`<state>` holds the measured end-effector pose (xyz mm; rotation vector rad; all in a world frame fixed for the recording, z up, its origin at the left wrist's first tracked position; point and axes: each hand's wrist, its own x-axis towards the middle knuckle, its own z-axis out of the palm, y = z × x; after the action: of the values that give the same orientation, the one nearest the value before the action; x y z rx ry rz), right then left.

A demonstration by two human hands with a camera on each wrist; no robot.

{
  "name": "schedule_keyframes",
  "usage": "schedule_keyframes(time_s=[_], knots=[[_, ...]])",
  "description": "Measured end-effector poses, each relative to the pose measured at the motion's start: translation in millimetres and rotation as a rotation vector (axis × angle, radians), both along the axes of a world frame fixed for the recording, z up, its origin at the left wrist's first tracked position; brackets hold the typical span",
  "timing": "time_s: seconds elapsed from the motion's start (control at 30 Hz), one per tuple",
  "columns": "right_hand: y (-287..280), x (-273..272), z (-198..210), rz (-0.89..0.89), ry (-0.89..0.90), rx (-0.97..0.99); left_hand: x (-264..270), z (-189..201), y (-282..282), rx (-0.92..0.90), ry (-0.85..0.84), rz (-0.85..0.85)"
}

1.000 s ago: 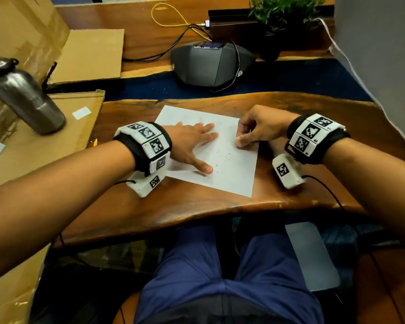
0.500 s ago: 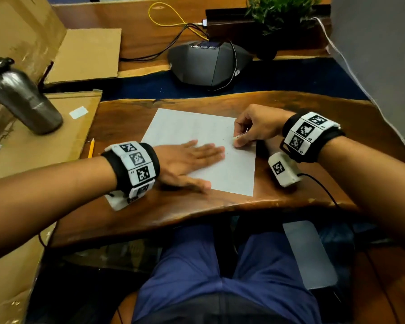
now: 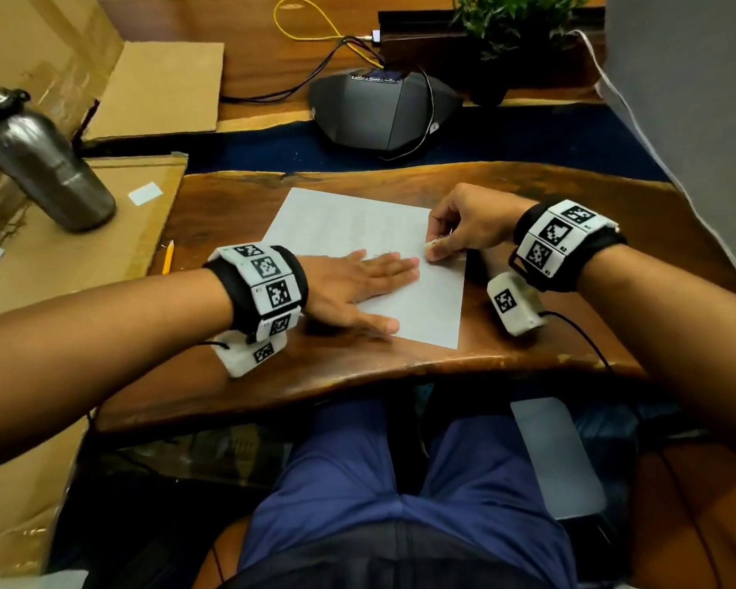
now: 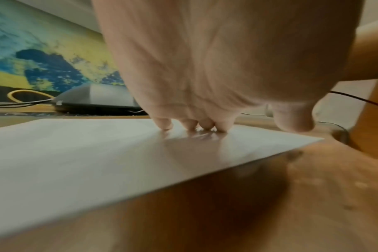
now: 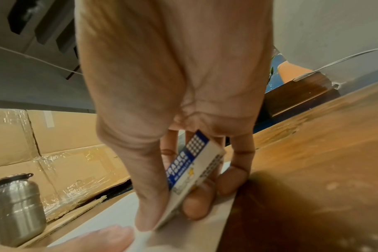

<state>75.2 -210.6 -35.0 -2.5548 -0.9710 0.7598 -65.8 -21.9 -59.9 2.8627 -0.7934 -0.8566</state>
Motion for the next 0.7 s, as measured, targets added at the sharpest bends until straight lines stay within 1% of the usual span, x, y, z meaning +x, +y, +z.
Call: schedule_keyframes(time_s=[0.07,0.17,0.27,0.33,0.4,0.47,0.57,0.67,0.7], knots=[[-0.1,-1.6,-1.5,-0.015,-0.046,-0.002,2.3,-2.9,1.4,-0.001,-0.025,0.023],[-0.9,-10.0,-4.3,-0.015,-0.161,0.029,-1.3,-7.6,-3.0,-0.035,-0.037,0.068],[0.4,-27.0,-4.1,0.06,-0.216,0.093,0.7,-1.2,-5.8,-0.113,-0.022,0.127],[1.6,-38.1,-3.4,0.139,-0.237,0.113,3.7,4.0,-6.7,-0.153,-0.061,0.123],[1.6,-44.1,-4.3,0.198,-0.265,0.119,4.5,5.9,-7.2,-0.166,-0.123,0.112],[-0.5,-44.5,-5.7,0.206,-0.299,0.108,5.6,5.3,-6.7,-0.151,-0.137,0.135],[-4.5,-46.7,-3.1,0.204,-0.274,0.095,8.9,4.2,-6.9,-0.116,-0.134,0.169],[-3.4,-54.4,4.0,0.308,-0.198,0.029,12.1,2.3,-4.9,-0.093,-0.141,0.172],[-2.6,-53.7,5.3,0.313,-0.191,0.023,12.6,1.8,-4.8,-0.084,-0.143,0.171]])
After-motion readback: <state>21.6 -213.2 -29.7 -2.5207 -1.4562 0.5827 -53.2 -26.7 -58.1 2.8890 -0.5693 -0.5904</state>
